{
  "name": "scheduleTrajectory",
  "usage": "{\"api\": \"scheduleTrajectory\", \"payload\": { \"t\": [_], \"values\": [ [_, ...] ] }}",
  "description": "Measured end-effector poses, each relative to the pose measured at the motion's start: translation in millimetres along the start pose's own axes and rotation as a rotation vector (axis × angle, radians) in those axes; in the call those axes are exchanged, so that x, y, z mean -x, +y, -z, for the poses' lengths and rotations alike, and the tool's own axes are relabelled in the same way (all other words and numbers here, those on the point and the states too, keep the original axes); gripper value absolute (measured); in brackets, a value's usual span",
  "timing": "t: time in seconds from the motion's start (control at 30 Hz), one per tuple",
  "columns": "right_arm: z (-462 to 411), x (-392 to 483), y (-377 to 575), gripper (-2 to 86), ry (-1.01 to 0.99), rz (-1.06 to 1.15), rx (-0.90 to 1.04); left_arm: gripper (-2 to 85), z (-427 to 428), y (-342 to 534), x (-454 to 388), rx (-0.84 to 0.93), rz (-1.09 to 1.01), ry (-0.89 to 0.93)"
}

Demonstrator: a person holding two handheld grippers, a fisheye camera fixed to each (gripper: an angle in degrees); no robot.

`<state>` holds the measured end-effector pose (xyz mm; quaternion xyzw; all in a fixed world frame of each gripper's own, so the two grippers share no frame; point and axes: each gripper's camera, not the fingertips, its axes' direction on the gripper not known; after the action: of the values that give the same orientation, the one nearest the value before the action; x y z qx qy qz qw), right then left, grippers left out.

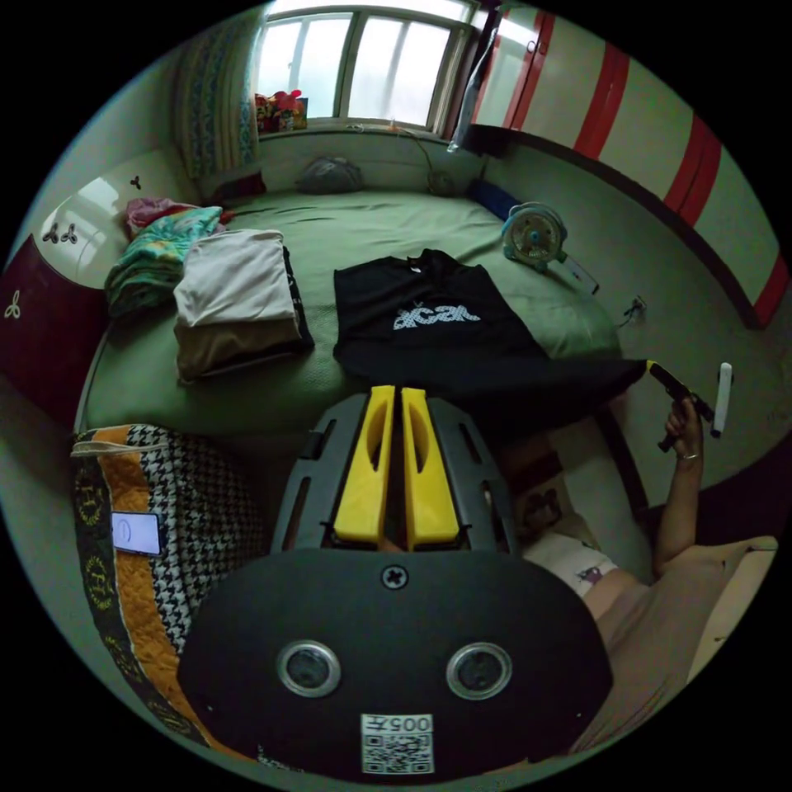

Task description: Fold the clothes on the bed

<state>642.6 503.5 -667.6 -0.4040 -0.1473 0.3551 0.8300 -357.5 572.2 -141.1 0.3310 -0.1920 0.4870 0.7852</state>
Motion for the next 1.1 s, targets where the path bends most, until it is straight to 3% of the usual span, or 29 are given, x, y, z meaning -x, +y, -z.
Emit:
{"api": "scheduleTrajectory", "payload": {
  "t": [0.13,0.23,0.4,0.8,1.1],
  "values": [
    [-6.4,-4.8,6.2,-1.1,-0.005,0.0,0.049,1.2,0.9,12.7,-1.9,0.031,0.008,0.013],
    [-16.2,-8.1,5.1,-0.3,0.088,-0.033,0.057,1.4,-0.8,14.7,3.4,0.026,0.066,-0.084],
    [-42.8,3.8,-16.5,5.0,0.008,-0.034,0.076,2.8,-20.8,0.5,7.6,0.048,0.099,-0.093],
    [-176.2,112.8,-88.1,6.2,-0.082,0.162,0.241,5.3,-133.2,-84.6,-7.4,0.103,0.066,-0.058],
    [-276.1,176.6,-160.7,7.5,-0.099,0.195,0.261,6.7,-241.7,-170.6,-13.5,0.1,0.024,-0.033]
  ]
}}
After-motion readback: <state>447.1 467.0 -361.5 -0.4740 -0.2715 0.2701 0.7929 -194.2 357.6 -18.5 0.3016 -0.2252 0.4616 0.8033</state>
